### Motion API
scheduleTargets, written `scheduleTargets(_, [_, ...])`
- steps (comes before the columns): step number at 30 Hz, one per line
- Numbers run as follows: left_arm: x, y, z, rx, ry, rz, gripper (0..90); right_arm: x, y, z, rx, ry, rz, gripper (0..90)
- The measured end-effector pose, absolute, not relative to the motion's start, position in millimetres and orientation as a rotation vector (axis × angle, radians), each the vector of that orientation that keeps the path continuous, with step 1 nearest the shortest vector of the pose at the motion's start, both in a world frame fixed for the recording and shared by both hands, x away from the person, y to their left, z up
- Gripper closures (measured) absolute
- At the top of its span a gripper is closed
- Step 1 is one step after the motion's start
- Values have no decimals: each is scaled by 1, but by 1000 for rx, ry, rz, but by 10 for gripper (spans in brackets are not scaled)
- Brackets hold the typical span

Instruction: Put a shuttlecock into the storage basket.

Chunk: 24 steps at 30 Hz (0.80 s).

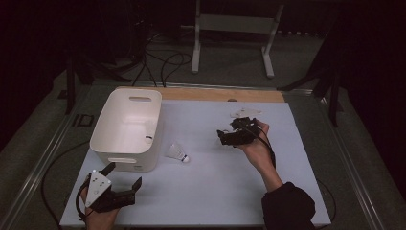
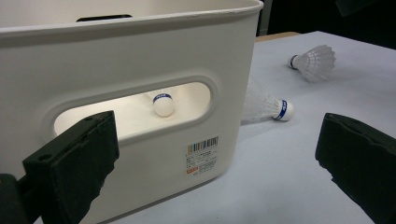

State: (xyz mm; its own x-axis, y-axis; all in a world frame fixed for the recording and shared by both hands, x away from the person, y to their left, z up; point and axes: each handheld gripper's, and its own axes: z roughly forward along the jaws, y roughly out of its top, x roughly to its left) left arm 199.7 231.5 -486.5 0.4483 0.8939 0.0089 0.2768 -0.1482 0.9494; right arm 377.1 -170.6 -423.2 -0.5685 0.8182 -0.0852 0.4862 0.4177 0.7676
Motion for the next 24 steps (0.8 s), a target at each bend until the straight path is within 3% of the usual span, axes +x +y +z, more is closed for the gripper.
scheduleTargets(24, [200,231,-487,1674,1027,752,2,375,-176,-445,1114,2271,920,130])
